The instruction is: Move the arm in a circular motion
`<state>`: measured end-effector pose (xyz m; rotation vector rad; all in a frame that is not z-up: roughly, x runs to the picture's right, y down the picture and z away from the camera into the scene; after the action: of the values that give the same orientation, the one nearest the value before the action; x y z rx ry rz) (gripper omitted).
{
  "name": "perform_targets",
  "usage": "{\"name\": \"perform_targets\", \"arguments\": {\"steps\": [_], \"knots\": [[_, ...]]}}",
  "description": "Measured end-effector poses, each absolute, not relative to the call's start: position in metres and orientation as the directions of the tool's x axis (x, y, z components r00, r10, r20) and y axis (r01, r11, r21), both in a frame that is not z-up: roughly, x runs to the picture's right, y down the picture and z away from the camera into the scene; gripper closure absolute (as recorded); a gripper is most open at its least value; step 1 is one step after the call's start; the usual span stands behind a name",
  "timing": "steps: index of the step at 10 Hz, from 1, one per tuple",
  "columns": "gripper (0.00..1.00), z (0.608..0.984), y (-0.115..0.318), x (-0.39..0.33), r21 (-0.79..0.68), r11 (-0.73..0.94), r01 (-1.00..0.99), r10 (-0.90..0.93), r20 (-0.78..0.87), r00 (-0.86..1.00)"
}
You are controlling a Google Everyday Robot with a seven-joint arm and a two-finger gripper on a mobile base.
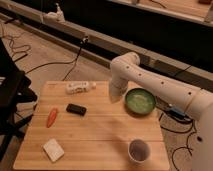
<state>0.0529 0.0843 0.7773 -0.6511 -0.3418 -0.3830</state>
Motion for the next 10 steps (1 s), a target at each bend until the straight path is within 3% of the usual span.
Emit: {"name": "perform_targets", "arguments": {"steps": [3, 5, 7, 10], "knots": [[1.0, 0.763, 0.132, 0.078, -0.571, 0.681, 0.458, -0.209, 0.447, 0.869], [1.0, 0.769, 0.14, 0.14, -0.63, 0.684, 0.367, -0.168, 0.354, 0.92], [1.0, 0.782, 0.118, 0.199, -0.655, 0.716, 0.241, -0.125, 0.22, 0.967], [1.0, 0.801, 0.054, 0.197, -0.59, 0.78, 0.207, -0.14, 0.158, 0.977]]}}
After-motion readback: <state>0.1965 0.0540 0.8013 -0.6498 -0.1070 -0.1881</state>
